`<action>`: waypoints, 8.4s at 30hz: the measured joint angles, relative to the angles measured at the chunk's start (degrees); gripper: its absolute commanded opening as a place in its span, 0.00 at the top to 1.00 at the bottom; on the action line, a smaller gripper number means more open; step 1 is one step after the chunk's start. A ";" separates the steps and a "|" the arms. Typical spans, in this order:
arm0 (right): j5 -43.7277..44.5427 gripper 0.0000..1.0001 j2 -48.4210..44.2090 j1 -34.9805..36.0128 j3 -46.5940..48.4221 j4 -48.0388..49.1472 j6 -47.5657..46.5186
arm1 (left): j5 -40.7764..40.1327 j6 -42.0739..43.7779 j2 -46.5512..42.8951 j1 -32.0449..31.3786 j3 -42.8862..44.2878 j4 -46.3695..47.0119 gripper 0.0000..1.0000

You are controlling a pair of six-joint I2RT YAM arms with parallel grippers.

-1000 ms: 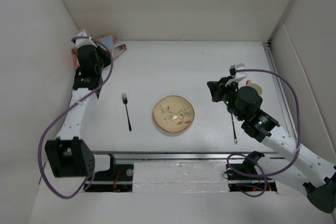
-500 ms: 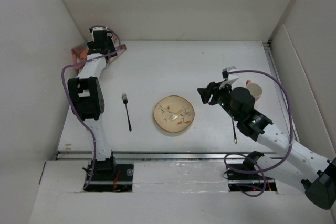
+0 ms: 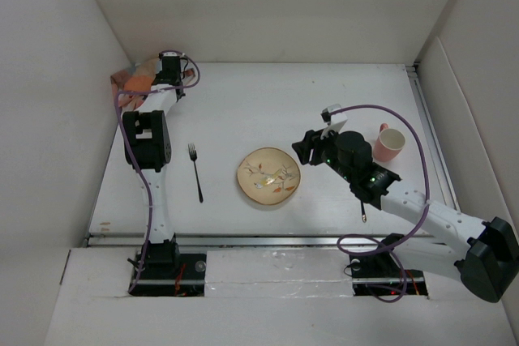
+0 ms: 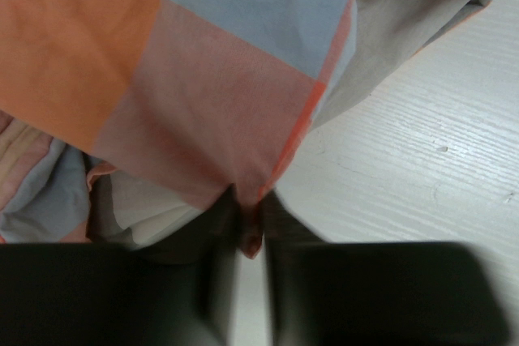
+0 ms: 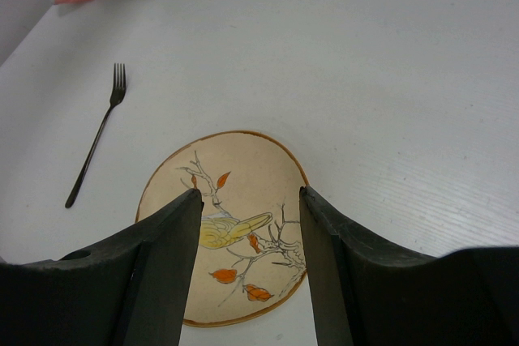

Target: Set the dinner table for one person

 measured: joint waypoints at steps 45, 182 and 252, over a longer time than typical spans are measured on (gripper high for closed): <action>3.19 0.67 13.75 -12.92 2.36 6.60 7.13 | 20.24 -36.30 -21.44 -8.09 -21.66 22.75 0.42; -16.92 1.00 35.52 -31.56 12.35 28.22 17.97 | 31.56 -61.26 -4.79 -13.99 -18.45 35.89 0.59; -23.41 1.00 61.24 -30.49 88.32 -14.40 10.99 | 26.84 -40.15 -1.95 -6.19 27.39 11.80 1.00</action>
